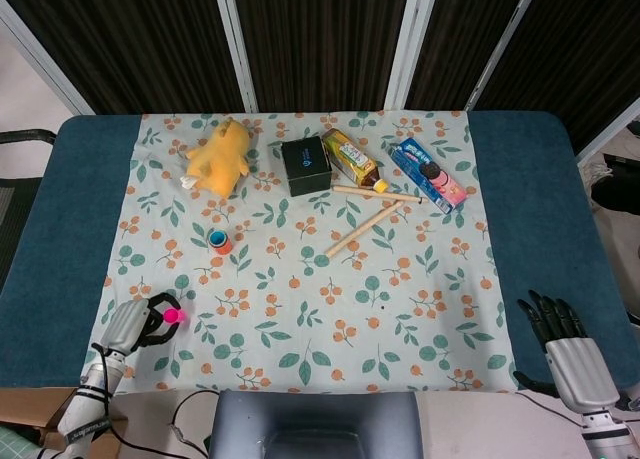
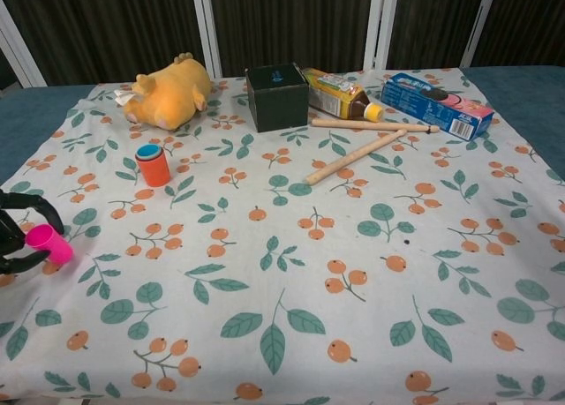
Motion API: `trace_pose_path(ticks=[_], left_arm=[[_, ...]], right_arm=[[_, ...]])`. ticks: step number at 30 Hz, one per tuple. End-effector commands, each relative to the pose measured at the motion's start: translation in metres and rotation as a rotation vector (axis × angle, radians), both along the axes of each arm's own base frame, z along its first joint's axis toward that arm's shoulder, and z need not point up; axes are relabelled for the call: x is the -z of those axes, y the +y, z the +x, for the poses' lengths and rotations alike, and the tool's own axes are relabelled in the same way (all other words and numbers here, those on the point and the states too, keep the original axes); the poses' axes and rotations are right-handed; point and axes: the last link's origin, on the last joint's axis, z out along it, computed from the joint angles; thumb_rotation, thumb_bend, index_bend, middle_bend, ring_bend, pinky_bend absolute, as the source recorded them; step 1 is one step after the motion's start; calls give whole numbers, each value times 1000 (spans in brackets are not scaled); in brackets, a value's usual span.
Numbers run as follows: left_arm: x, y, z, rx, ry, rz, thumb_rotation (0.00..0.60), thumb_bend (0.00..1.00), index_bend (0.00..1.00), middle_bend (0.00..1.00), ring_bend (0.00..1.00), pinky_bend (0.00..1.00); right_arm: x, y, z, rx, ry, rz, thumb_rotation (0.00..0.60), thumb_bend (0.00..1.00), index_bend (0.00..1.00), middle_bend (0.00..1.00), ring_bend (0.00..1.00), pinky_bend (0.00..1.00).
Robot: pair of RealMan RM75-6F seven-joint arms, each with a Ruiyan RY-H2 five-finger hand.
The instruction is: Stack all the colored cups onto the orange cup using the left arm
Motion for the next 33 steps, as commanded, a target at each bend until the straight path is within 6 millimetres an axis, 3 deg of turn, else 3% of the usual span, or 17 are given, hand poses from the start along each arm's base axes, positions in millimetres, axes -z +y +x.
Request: trace_pose_path(ticks=[1,9,15,21,33], left_arm=[[-7,10,6,9,-21,35,600,372,577,1000,1000,1000],[-36,76,70,70,-154,198,600,376,584,1000,1000,1000],[-22,118,104,57,-127,223,600,372,585,1000,1000,1000],[-3,133,115,30,-103,211,600,374,585,1000,1000,1000],[11,139,100,-9,-48,186,600,373,584,1000,1000,1000]], right_arm=[[0,0,0,0,1,0,600,107,0,0,0,0],[0,-1,0,3,2,-3,600,107,0,0,0,0],[-2,-3,-2,15,-1,-17,600,107,0,0,0,0],[-6,-5,-4,25,-8,-27,600,107,0,0,0,0],[-8,-5,-5,33,-11,-32,600,107,0,0,0,0]])
